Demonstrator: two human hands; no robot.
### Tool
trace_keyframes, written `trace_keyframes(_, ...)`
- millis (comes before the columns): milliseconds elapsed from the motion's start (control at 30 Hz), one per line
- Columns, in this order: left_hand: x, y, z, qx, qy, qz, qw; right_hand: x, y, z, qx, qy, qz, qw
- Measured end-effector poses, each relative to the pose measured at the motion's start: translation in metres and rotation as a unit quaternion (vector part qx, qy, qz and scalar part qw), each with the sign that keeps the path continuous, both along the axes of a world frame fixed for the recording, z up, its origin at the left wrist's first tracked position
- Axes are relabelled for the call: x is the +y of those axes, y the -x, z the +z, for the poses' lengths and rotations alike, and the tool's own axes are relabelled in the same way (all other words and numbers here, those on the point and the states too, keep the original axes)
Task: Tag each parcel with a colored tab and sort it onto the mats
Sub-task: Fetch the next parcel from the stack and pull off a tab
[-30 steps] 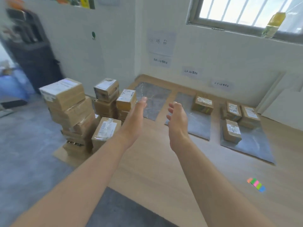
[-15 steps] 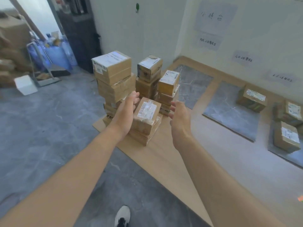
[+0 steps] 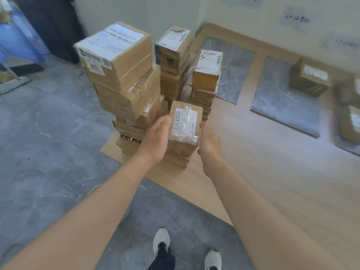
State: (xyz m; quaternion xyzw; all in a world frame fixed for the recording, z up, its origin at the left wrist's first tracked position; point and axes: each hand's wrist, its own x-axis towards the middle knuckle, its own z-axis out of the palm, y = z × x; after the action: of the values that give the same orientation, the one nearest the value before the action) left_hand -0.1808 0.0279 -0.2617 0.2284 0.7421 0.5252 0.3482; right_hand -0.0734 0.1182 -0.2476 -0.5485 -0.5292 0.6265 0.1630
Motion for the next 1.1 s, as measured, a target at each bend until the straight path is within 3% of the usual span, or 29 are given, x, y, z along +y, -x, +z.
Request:
trace_keyframes(200,0.010,0.000,-0.018,-0.028,-0.005,0.017,0.999,-0.001,0.008,-0.012,-0.015,0.021,-0.022,0.999)
trace_keyframes(500,0.037,-0.034,0.030,-0.073,-0.065,-0.009,0.995,0.024,-0.033,0.020,0.036,-0.034,-0.097,0.994)
trace_keyframes(733,0.073,-0.119,0.057,-0.087,-0.071,-0.046,0.993,0.055,-0.128,0.029,0.068,-0.060,-0.160,0.983)
trace_keyframes(1100,0.154,-0.302,0.036,-0.109,-0.004,-0.086,0.990,0.116,-0.329,0.006,0.046,-0.028,-0.180,0.982)
